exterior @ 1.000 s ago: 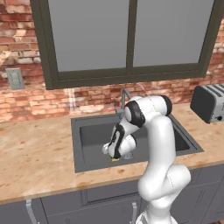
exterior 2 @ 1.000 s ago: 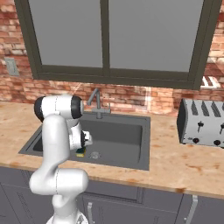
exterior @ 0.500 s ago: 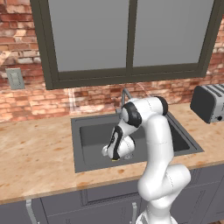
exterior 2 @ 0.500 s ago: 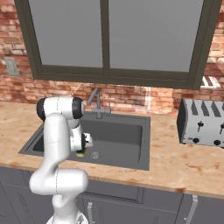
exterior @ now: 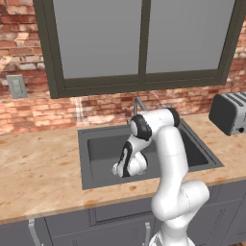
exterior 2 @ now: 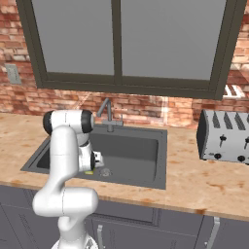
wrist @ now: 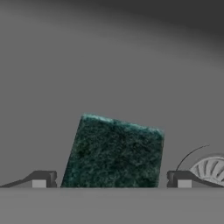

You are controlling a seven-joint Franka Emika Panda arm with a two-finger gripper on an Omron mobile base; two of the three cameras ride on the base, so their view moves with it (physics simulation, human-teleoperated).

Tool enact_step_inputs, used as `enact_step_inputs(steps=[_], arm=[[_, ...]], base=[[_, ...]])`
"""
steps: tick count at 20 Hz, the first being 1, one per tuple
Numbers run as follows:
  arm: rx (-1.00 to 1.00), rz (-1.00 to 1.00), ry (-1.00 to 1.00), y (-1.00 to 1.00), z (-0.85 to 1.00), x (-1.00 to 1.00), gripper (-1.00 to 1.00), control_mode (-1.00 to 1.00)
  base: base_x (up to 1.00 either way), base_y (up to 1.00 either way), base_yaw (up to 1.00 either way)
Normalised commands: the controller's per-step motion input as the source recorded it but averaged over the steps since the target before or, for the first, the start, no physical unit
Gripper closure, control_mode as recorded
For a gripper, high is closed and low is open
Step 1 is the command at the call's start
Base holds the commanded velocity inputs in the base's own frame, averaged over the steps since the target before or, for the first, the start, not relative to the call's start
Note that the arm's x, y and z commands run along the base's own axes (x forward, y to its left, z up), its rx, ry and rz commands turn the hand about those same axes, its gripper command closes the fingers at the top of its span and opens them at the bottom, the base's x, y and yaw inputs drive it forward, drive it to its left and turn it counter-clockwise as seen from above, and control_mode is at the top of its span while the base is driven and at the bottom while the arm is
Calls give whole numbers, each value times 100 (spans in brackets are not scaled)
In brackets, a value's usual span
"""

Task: Pick up the dish brush and sponge from the sink, and place them back in the cabinet, and close the cabinet doors.

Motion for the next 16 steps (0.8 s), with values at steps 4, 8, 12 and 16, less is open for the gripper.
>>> enact_step_inputs(steps=[4, 8, 12, 16], arm=[[0, 0, 0, 0, -17, 8, -100, -100], [0, 0, 0, 0, -17, 17, -100, -100], [0, 0, 1, 0, -13, 12, 100, -100], [0, 0, 0, 0, 0, 0, 100, -100]], base=[[0, 0, 0], [0, 0, 0], [0, 0, 0], [0, 0, 0]])
